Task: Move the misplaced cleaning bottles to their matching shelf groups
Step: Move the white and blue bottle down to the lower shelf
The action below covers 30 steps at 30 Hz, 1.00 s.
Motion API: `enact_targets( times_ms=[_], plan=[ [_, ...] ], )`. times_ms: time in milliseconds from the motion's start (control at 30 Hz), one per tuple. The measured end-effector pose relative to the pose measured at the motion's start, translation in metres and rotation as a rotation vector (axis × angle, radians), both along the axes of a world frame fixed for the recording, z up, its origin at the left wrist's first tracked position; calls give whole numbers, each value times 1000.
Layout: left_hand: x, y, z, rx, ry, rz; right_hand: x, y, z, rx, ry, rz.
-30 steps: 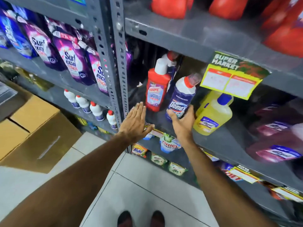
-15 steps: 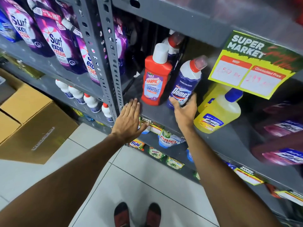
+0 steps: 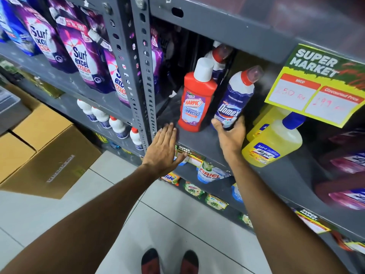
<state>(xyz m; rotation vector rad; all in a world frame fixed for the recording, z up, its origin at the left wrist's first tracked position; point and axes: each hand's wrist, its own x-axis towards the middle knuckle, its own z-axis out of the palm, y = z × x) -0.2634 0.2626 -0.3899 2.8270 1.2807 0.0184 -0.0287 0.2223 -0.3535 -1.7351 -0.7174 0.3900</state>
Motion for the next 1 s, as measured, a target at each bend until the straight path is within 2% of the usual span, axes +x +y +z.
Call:
enact_targets(
  times_ms=[100,233,367,600,1000],
  plan=[
    [-3,-2,-1,-9,25,-1,-22,-22,-5,-3,62,3],
    [-2,-4,-1,-2,10,5,-62,-48,-10,-54,-10,-98],
    [0,-1,1,10,-5,-2,-88,-45,-11,-43,-34,18],
    [1,-2,2,13,2,-9,-78,2,10,-26,17,208],
    [1,1,5,2,57,-30,-73,27,9,-68,-28,201]
  ],
)
